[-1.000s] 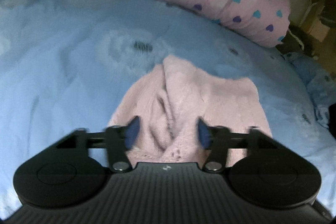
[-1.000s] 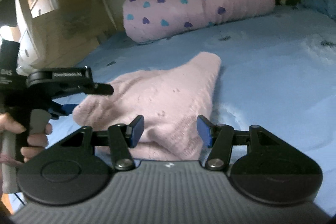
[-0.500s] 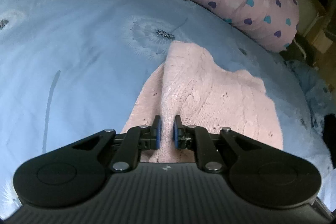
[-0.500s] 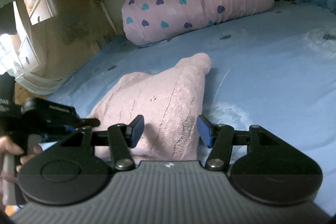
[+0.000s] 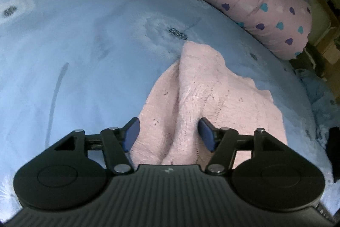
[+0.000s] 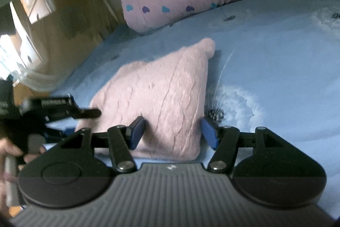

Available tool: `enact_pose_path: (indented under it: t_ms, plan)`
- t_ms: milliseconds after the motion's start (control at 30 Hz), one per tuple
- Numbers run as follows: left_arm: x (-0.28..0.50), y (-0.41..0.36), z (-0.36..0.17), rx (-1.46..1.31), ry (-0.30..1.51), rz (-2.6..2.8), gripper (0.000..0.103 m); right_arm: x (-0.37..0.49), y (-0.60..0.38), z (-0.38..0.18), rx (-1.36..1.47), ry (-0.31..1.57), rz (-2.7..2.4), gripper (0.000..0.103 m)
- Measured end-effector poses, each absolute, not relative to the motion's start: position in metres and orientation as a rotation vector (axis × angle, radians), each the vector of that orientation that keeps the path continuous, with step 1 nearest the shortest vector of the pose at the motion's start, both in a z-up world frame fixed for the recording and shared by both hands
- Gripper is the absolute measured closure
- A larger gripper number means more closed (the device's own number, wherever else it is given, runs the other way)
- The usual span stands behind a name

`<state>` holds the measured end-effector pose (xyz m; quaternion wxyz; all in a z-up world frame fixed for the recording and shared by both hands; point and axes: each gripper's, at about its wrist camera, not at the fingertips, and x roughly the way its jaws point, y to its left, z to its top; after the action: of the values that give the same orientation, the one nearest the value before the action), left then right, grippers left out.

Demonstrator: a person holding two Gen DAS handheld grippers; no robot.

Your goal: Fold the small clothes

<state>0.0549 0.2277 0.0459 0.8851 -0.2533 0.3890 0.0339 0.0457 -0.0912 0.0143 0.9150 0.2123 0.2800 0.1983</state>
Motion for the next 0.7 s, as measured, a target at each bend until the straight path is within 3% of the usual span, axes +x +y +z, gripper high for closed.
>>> enact_pose_path:
  t_ms: [133, 700]
  plan:
    - [0.059, 0.226, 0.040, -0.570, 0.831, 0.032, 0.034, 0.060, -0.109, 0.016, 0.566, 0.584, 0.399, 0.026]
    - [0.070, 0.213, 0.038, -0.521, 0.848, 0.032, 0.028, 0.106, -0.106, -0.011, 0.658, 0.703, 0.506, 0.025]
